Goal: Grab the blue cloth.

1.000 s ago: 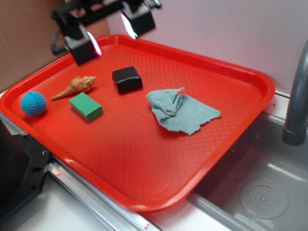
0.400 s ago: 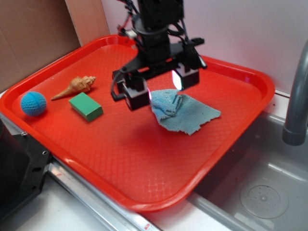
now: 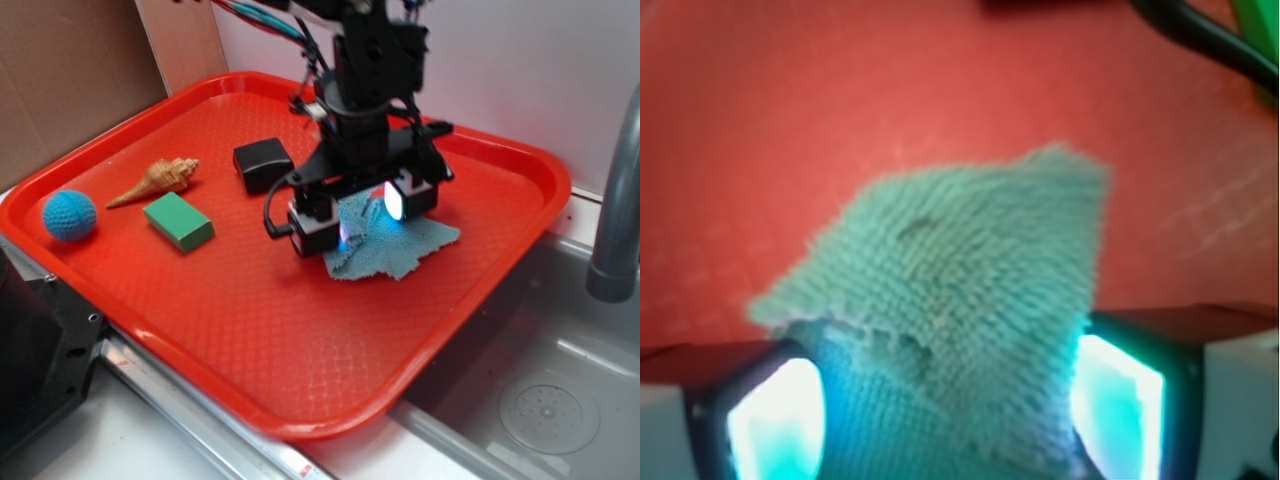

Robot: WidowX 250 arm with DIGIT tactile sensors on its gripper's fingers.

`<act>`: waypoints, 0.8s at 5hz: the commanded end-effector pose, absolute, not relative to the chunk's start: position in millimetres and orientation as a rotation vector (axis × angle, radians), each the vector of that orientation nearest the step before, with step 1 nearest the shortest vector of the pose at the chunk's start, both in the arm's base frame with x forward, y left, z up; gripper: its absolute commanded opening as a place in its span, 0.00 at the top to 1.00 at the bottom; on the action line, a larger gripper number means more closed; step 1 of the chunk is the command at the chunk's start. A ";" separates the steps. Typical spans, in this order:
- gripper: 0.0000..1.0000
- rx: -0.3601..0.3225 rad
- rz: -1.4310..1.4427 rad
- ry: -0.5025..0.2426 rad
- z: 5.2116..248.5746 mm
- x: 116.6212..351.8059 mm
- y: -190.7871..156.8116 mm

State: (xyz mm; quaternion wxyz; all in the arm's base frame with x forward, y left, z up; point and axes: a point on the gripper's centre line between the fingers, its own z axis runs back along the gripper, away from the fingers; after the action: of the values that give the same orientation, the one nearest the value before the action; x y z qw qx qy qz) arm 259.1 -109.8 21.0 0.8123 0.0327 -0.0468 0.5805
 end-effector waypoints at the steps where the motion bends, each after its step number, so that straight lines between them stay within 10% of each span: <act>1: 1.00 0.072 1.267 -0.131 16.6 265.3 -113.2; 4: 1.00 0.048 1.241 -0.047 21.4 261.0 -105.4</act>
State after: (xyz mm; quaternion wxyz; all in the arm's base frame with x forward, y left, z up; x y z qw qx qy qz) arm 260.1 -113.3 18.8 0.8190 0.0263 -0.0200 0.5728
